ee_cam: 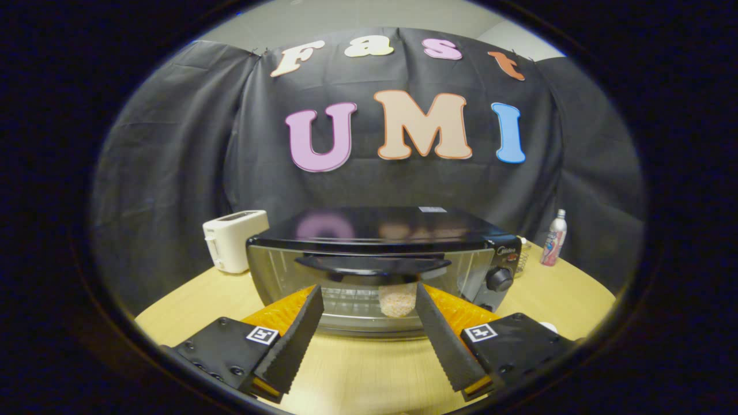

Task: Open the toaster oven, put the food inside, and close the toaster oven door.

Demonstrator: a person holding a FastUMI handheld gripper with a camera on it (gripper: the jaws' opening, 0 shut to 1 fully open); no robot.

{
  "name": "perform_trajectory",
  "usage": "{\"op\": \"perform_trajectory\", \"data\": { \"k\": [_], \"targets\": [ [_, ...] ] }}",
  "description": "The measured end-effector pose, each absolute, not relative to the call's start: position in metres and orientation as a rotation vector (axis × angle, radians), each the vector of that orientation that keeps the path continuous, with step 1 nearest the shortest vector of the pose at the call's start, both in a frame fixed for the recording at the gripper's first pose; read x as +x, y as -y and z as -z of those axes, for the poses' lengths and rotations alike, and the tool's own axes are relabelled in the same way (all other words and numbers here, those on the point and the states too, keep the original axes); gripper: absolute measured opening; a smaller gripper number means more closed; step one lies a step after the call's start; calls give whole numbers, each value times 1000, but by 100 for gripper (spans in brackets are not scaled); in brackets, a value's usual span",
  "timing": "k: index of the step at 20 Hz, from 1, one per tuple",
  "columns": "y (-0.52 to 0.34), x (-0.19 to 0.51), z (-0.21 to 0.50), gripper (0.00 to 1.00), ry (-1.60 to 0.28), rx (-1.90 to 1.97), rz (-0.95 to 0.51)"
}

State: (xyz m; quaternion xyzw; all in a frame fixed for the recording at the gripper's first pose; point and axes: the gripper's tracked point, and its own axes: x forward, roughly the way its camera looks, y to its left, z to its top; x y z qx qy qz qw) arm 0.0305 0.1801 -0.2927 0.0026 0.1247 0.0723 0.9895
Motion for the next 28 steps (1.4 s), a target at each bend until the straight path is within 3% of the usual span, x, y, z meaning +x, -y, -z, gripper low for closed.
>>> {"op": "perform_trajectory", "data": {
  "k": [3,15,20,28],
  "targets": [
    [-173,14,253,100,-137,3,-150],
    [-106,-40,163,100,-23,43,-110],
    [-78,-39,146,100,0,29,-66],
    [-87,-49,143,100,17,29,-136]
  ]
}}
